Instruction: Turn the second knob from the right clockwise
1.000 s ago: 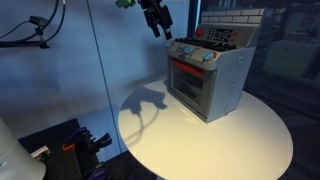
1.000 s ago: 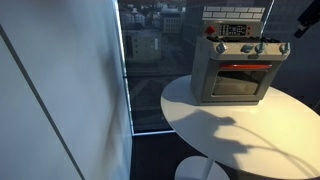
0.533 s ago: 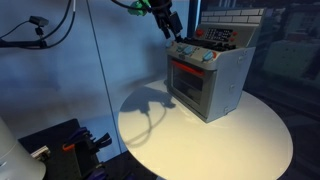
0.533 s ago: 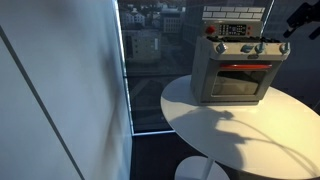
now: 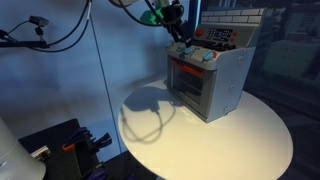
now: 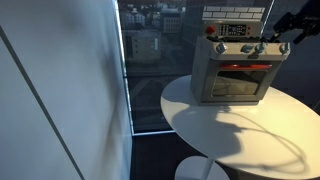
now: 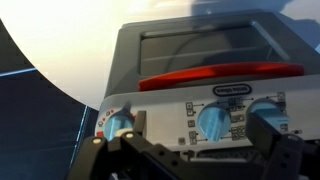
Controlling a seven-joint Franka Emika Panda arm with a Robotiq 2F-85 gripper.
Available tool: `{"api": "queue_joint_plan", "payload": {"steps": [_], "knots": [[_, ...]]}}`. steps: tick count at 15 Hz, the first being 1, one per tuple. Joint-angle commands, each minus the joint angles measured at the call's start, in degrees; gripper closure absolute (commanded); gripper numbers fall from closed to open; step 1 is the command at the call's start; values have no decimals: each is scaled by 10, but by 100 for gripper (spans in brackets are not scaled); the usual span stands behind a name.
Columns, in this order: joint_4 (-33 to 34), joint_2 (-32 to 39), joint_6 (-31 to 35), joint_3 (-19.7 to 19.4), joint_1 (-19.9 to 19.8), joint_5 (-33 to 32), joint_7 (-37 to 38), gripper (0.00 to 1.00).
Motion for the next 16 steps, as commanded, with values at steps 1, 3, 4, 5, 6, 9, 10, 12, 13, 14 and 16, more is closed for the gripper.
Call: {"api": "queue_joint_plan", "payload": {"steps": [1, 3, 4, 5, 6, 9, 10, 12, 13, 14, 16], "knots": [[43, 40, 5, -10, 8, -8, 22, 0], [58, 56, 5, -14, 11, -7, 27, 0], [64, 62, 4, -16, 14, -6, 28, 0], [69, 68, 4, -18, 16, -7, 31, 0], [75, 73, 3, -20, 19, -7, 34, 0], [86, 86, 3, -26, 27, -10, 40, 0], [89, 89, 2, -28, 30, -10, 42, 0], [95, 94, 1, -31, 35, -11, 48, 0], [97, 96, 1, -32, 37, -11, 50, 4], [99, 98, 0, -34, 39, -12, 52, 8], [102, 101, 0, -37, 43, -12, 57, 16]]}}
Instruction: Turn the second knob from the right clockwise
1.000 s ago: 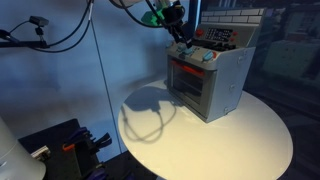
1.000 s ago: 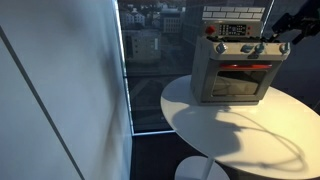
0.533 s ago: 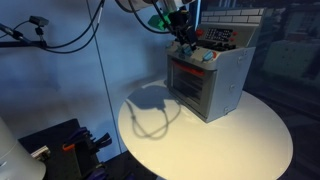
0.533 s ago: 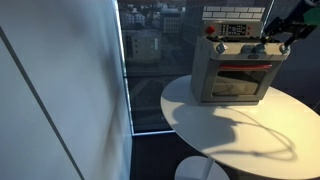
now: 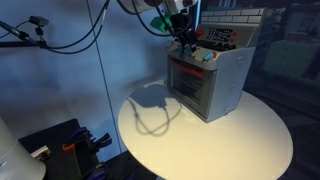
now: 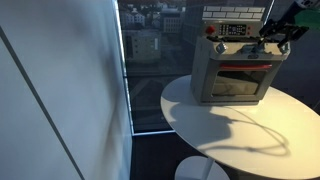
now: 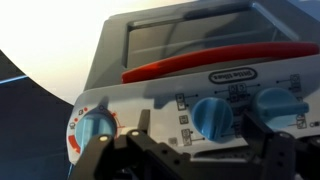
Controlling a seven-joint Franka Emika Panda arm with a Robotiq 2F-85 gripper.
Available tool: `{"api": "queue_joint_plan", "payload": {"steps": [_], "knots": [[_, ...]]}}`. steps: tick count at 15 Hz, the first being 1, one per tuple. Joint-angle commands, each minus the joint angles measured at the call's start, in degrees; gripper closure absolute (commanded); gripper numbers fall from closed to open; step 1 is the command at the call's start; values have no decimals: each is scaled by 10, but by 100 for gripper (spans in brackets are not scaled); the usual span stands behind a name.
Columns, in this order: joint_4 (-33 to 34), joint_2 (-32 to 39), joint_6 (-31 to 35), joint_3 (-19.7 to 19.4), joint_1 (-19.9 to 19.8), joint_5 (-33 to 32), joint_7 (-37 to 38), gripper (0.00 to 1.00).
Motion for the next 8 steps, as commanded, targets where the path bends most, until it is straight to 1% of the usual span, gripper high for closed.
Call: {"api": "queue_joint_plan", "payload": {"steps": [1, 2, 3, 4, 8], "knots": [[23, 12, -7, -12, 11, -12, 23, 21], [24, 12, -7, -14, 13, -12, 24, 19], [25, 12, -7, -15, 14, -13, 25, 28], [26, 13, -8, -15, 14, -12, 26, 24], [27, 13, -9, -19, 18, -13, 33, 32]]}}
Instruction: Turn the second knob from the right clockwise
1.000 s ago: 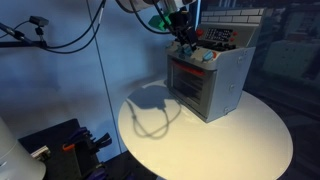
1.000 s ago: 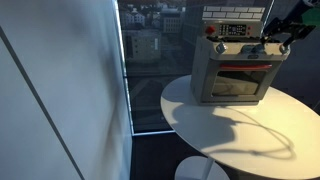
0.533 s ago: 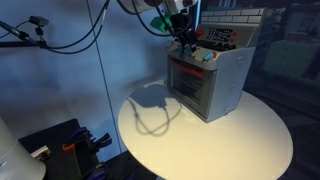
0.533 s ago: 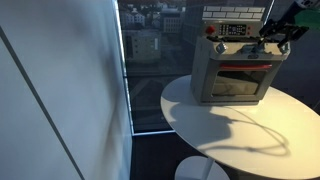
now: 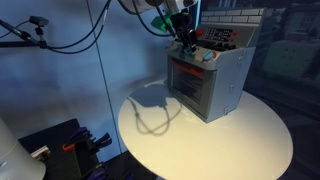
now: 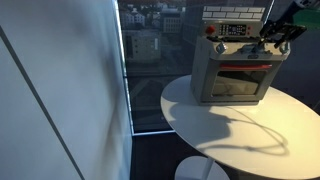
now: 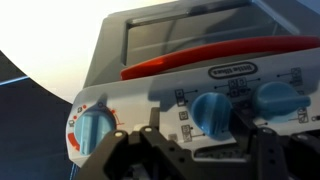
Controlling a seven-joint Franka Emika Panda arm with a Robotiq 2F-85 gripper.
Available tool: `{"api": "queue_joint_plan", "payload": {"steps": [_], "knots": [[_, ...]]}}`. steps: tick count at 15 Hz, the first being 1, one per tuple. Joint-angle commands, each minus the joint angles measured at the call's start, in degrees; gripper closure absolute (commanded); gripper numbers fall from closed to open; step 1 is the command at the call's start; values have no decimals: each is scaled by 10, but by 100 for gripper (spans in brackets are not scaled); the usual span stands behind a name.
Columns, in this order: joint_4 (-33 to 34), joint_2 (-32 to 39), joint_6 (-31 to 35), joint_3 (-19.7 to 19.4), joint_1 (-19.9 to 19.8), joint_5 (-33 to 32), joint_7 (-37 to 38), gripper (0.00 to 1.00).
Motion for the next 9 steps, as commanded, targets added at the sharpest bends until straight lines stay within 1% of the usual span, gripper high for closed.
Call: {"api": "queue_joint_plan", "payload": {"steps": [1, 5, 8, 9], "knots": [[18, 7, -9, -9, 9, -14, 26, 33], [16, 5, -9, -11, 12, -17, 37, 34], [16, 5, -9, -12, 15, -22, 46, 38], [16, 4, -10, -12, 16, -24, 52, 42]]}}
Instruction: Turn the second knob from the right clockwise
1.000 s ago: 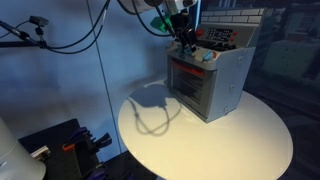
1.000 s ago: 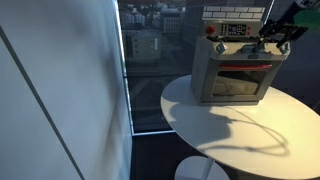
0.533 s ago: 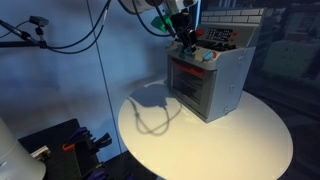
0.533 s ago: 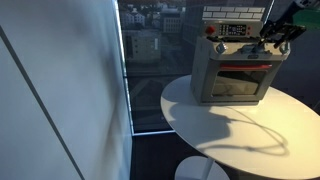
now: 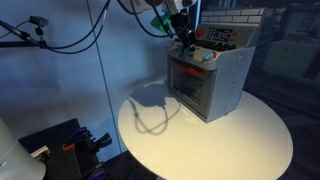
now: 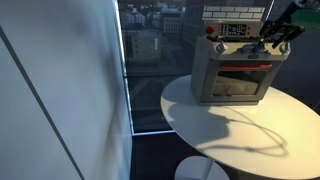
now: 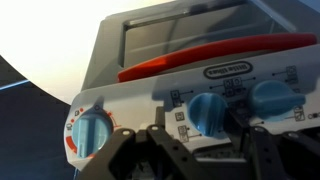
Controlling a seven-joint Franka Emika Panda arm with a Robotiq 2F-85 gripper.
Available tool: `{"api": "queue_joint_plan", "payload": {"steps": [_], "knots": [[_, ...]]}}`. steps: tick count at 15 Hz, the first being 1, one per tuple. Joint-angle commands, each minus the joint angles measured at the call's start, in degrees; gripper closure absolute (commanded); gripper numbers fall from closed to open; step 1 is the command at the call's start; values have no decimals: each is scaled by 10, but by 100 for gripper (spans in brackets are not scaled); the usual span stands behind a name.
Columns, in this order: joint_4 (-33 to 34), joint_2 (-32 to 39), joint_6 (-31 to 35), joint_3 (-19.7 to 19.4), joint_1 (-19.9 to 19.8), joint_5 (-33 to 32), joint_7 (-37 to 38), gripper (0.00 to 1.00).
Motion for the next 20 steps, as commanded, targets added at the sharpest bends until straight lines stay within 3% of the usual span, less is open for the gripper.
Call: {"api": "queue_joint_plan", "payload": {"steps": [1, 3, 4, 13, 15, 19, 20], "knots": [[16, 4, -10, -8, 9, -22, 33, 43], [16, 4, -10, -9, 10, -26, 41, 47], [16, 4, -11, -9, 10, -26, 43, 55], [15, 3, -11, -10, 15, -35, 61, 65], [15, 2, -11, -10, 16, -35, 63, 72], [16, 1, -12, -10, 18, -34, 68, 97], [16, 1, -12, -10, 19, -34, 70, 98]]}}
